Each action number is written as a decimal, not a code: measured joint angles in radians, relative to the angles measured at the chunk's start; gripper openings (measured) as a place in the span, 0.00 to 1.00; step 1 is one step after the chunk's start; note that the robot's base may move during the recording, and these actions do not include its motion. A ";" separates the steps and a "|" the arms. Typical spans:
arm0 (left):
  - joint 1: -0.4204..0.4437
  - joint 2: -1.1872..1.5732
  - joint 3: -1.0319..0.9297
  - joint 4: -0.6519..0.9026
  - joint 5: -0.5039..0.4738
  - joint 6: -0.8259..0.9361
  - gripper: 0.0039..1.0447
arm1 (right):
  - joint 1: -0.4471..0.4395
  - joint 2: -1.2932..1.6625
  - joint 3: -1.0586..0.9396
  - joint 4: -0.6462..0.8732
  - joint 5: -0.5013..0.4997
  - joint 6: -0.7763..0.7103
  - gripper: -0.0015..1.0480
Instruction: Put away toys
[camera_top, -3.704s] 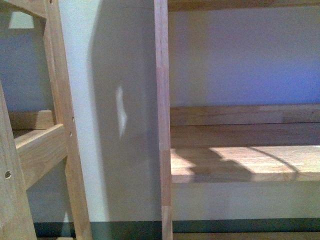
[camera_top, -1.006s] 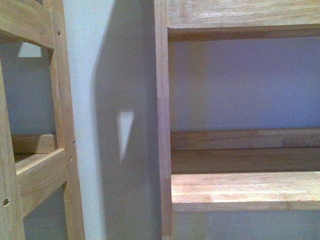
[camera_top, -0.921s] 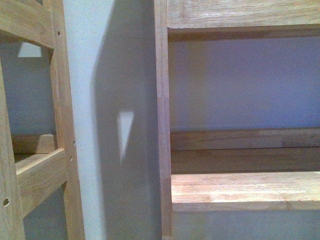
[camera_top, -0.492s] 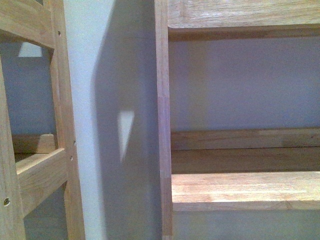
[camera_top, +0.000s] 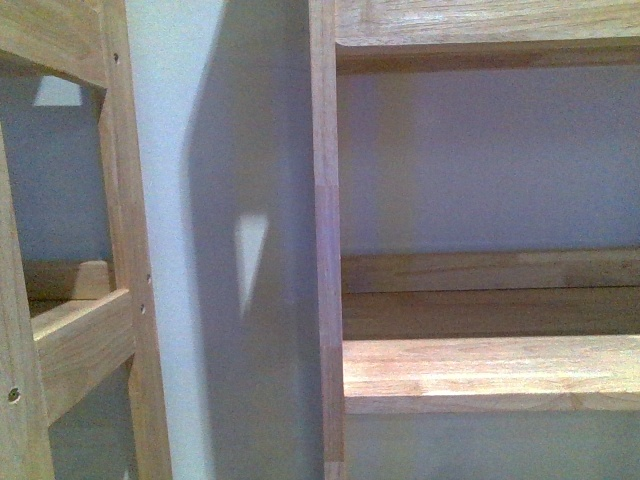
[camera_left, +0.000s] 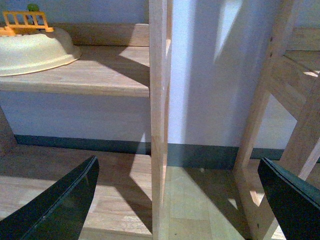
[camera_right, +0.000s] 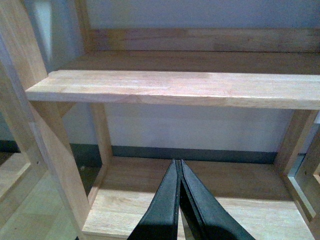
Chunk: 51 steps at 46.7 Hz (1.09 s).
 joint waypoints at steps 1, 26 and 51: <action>0.000 0.000 0.000 0.000 0.000 0.000 0.94 | 0.000 -0.005 -0.004 0.000 0.000 0.000 0.03; 0.000 0.000 0.000 0.000 0.000 0.000 0.94 | -0.001 -0.009 -0.004 0.000 -0.001 -0.001 0.45; 0.000 0.000 0.000 0.000 0.000 0.000 0.94 | -0.001 -0.010 -0.004 0.000 -0.001 -0.001 0.94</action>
